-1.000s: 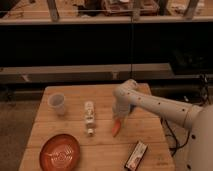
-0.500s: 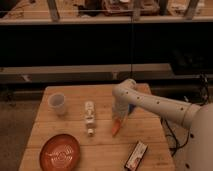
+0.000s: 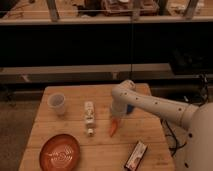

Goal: Drag the pepper across the table

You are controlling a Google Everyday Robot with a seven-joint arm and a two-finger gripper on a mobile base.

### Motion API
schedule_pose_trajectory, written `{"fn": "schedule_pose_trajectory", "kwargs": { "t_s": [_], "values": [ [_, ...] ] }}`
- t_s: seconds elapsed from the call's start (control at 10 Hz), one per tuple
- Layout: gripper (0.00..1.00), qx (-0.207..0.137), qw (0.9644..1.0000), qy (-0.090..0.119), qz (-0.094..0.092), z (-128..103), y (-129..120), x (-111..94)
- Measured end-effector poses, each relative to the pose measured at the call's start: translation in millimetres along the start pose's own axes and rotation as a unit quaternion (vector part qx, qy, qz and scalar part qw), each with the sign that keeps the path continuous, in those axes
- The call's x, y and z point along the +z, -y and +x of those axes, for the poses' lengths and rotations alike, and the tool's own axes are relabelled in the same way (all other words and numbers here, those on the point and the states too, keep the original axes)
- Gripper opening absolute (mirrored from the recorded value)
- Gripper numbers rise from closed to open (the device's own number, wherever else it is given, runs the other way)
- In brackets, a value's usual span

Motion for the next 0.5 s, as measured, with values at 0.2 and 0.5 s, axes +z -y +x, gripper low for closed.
{"fn": "schedule_pose_trajectory", "kwargs": {
  "t_s": [0.2, 0.5],
  "values": [
    [0.04, -0.015, 0.9999, 0.002, 0.005, -2.2, 10.0, 1.2],
    [0.04, -0.036, 0.9993, 0.002, 0.005, -4.4, 23.5, 1.6]
  ]
}}
